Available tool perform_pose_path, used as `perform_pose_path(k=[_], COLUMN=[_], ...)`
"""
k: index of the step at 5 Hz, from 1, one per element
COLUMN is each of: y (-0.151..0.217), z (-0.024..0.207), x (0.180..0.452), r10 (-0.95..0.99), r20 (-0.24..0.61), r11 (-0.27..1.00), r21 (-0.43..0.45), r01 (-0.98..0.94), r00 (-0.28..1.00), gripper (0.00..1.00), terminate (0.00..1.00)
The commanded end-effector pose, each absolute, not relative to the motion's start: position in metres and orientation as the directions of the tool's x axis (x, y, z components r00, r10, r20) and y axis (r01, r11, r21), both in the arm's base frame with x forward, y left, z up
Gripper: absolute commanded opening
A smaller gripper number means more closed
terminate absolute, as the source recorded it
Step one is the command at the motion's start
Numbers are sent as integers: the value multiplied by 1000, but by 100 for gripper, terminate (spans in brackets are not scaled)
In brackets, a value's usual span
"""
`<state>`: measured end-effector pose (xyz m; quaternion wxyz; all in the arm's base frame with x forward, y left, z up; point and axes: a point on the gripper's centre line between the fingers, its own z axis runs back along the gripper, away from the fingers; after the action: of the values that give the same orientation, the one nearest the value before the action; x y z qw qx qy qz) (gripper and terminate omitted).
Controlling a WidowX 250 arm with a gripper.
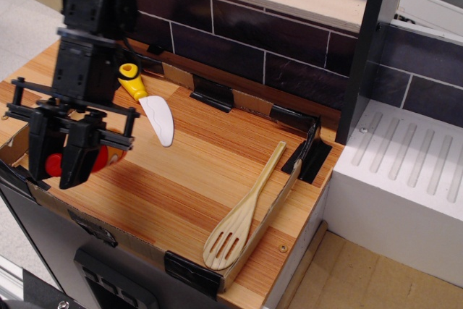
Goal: Upright hot sauce bottle
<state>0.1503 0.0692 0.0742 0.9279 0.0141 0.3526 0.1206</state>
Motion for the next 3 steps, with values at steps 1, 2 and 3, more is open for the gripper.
perform_pose_path(k=[1, 2, 3], y=[64, 56, 50], z=[90, 93, 93], x=[159, 152, 148], r10=[262, 251, 250], r20=[-814, -883, -918], r11=[951, 940, 930], r21=[126, 125, 138], r01=[-282, -317, -341], r00=[519, 396, 310], gripper=[0, 0, 0], terminate=[0, 0, 0])
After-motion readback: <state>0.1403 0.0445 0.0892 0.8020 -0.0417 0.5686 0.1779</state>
